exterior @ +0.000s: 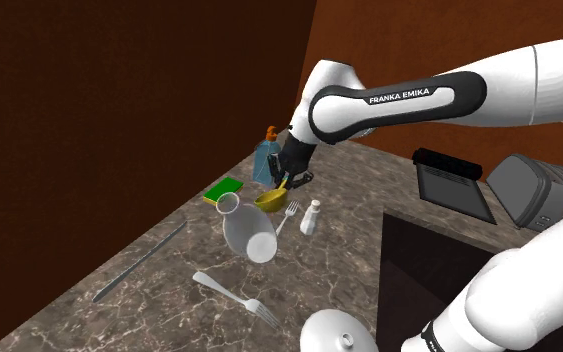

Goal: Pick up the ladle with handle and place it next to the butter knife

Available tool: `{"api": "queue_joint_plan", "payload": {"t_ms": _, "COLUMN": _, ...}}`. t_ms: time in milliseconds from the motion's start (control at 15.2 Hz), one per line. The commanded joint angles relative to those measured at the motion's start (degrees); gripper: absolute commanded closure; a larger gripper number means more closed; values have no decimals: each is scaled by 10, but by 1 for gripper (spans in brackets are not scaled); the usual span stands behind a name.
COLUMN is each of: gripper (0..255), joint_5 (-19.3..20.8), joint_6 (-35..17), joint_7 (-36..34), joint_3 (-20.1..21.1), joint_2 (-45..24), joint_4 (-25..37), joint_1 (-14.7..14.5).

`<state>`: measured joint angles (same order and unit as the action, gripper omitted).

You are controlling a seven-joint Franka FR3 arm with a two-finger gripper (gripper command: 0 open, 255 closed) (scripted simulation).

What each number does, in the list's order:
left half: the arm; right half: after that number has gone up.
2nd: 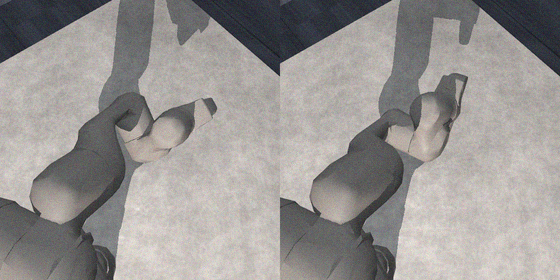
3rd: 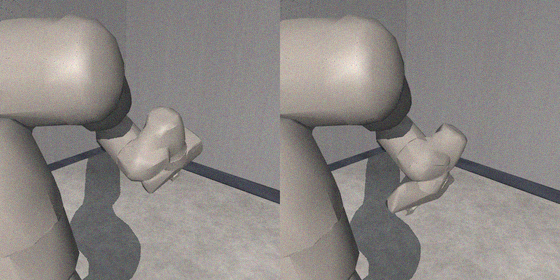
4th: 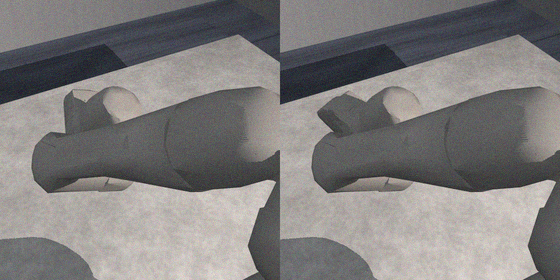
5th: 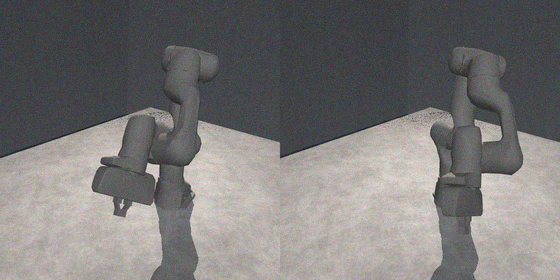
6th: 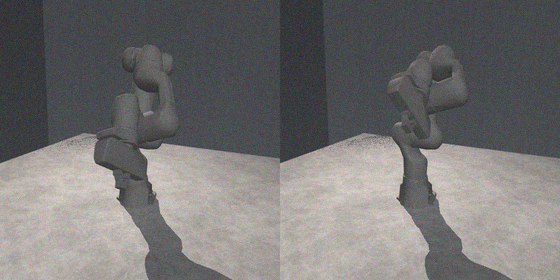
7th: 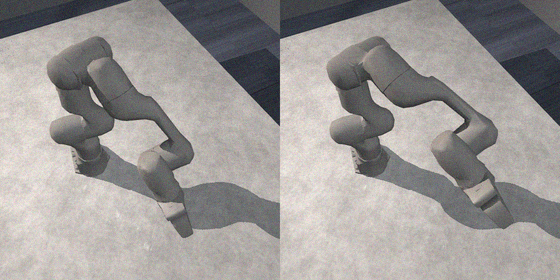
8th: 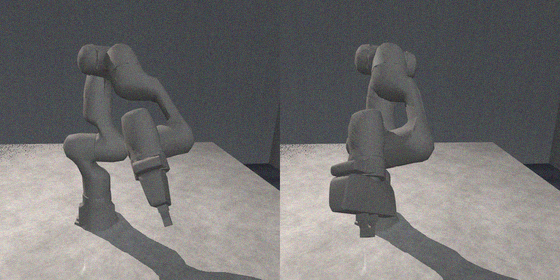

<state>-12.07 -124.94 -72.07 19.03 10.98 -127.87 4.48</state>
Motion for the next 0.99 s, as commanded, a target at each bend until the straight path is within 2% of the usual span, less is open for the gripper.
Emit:
{"api": "queue_joint_plan", "payload": {"t_ms": 0, "gripper": 255, "joint_5": 12, "joint_6": -6, "joint_7": -33, "joint_3": 18, "joint_2": -30, "joint_4": 27, "joint_1": -7}}
{"api": "queue_joint_plan", "payload": {"t_ms": 264, "gripper": 255, "joint_5": 47, "joint_6": -5, "joint_7": -94, "joint_3": 46, "joint_2": -94, "joint_4": 96, "joint_1": -21}}
{"api": "queue_joint_plan", "payload": {"t_ms": 924, "gripper": 255, "joint_5": 58, "joint_6": -80, "joint_7": -97, "joint_3": 48, "joint_2": -126, "joint_4": 50, "joint_1": -24}}
